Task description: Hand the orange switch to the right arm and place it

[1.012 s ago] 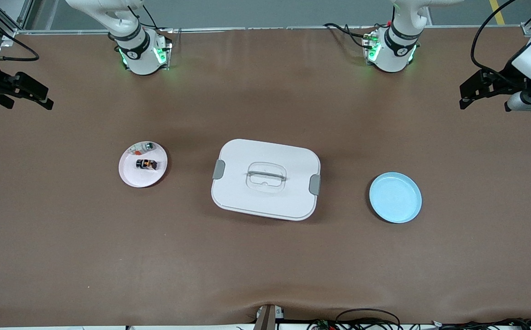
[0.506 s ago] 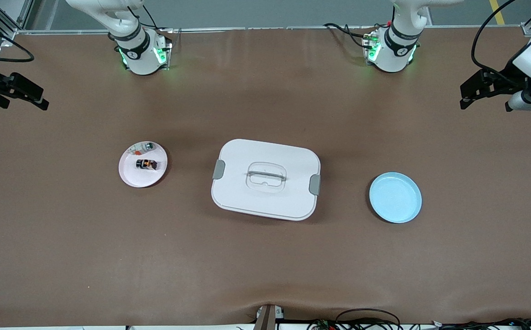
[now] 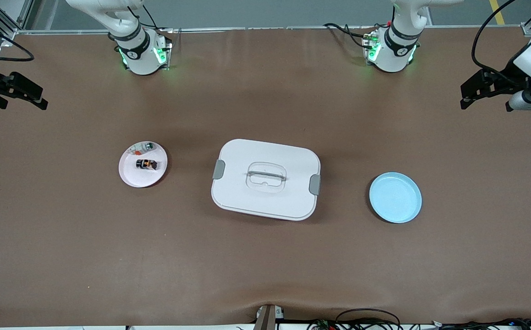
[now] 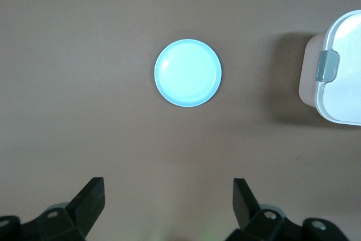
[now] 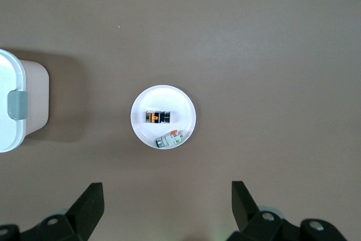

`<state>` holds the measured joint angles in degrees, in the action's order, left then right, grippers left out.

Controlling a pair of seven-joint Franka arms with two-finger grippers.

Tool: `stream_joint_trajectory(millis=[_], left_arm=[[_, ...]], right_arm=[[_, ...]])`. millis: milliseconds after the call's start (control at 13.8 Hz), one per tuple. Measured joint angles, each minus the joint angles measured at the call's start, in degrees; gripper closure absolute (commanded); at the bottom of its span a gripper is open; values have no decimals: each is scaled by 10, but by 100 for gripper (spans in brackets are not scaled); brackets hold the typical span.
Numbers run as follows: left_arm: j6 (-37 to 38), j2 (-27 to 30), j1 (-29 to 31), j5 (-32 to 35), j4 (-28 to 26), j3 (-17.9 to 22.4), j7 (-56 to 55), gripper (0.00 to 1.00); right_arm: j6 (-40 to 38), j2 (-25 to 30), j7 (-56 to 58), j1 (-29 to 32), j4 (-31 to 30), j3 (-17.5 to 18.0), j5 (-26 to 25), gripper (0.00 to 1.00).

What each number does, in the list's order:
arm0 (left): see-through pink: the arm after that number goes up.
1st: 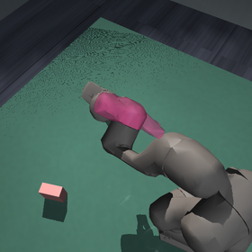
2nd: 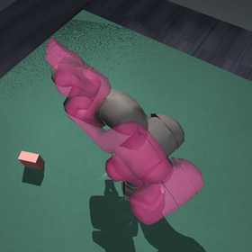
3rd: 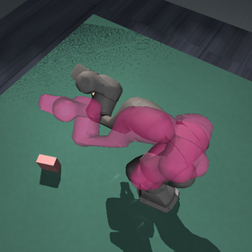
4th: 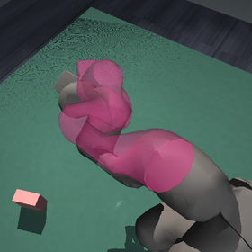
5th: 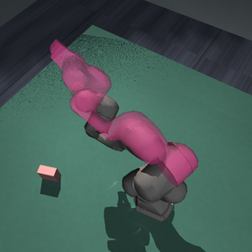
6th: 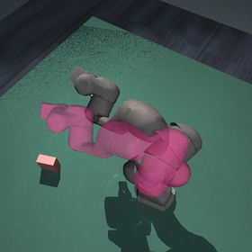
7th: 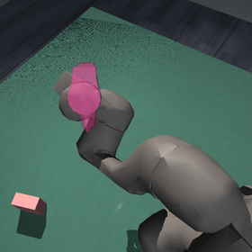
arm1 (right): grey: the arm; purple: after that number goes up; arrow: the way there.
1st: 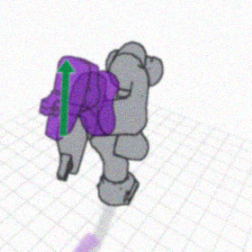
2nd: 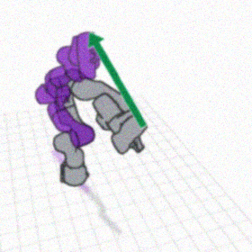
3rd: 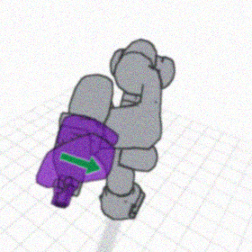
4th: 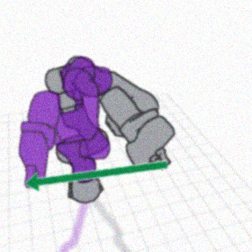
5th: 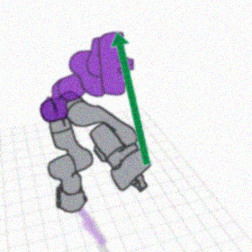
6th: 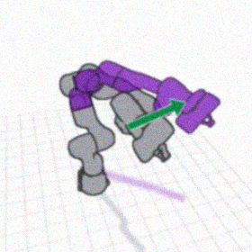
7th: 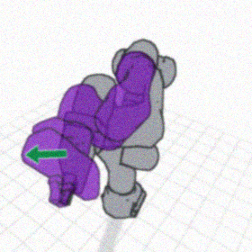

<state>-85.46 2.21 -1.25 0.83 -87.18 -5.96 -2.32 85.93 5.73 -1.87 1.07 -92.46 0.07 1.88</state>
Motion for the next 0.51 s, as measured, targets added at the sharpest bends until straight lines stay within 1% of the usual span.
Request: stream_joint_trajectory(millis=[506], left_arm=[[0, 0, 0, 0, 0, 0, 0, 0]], right_arm=[[1, 0, 1, 0, 0, 4, 0, 0]])
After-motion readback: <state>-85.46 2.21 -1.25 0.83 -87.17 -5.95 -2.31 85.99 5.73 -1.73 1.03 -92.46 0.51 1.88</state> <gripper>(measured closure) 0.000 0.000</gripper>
